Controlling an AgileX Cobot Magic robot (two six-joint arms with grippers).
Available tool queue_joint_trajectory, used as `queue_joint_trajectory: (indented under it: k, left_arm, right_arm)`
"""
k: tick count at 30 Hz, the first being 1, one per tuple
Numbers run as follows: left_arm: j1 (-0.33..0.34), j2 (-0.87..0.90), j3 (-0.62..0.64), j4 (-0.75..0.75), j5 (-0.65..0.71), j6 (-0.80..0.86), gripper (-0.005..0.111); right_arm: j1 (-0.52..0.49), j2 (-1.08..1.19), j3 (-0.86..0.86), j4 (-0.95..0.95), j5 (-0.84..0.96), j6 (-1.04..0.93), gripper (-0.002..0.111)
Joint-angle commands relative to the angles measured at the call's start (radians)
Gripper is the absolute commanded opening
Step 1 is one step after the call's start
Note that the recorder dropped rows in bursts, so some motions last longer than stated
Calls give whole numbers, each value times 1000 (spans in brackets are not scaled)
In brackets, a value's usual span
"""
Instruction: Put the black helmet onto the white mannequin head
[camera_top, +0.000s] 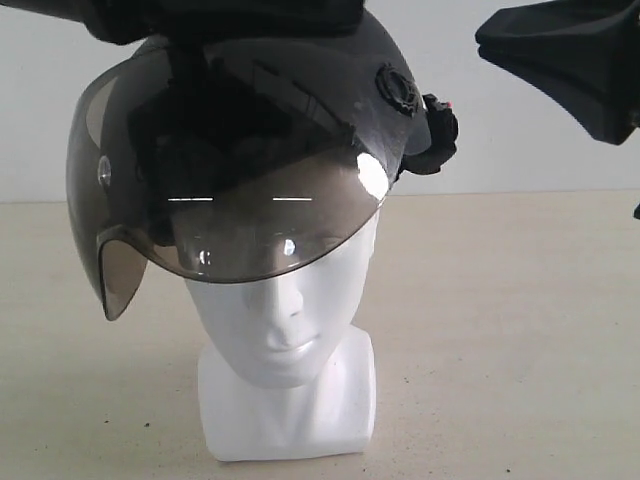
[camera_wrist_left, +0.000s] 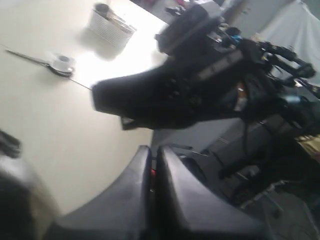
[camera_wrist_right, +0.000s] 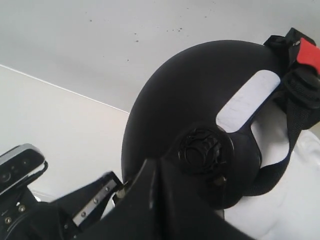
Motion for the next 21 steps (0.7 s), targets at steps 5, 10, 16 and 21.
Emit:
queue_joint_trajectory:
  k: [5,10,16,21]
  left_arm:
    - [-32,41,18,15,31,-41,4]
    - [-32,24,8,-58,31,-24,4]
    - [-13,-32,-15,-92,31,1,4]
    - [130,-120,-61,-85,31,-26,4]
  right_arm:
    - [-4,-6,-4,-19,-40,-29,0]
    - [-4,-6,-4,-18,-40,-31,0]
    - [-4,-6,-4,-18,-40,-31,0]
    - [-4,-6,-4,-19,-40,-49,0]
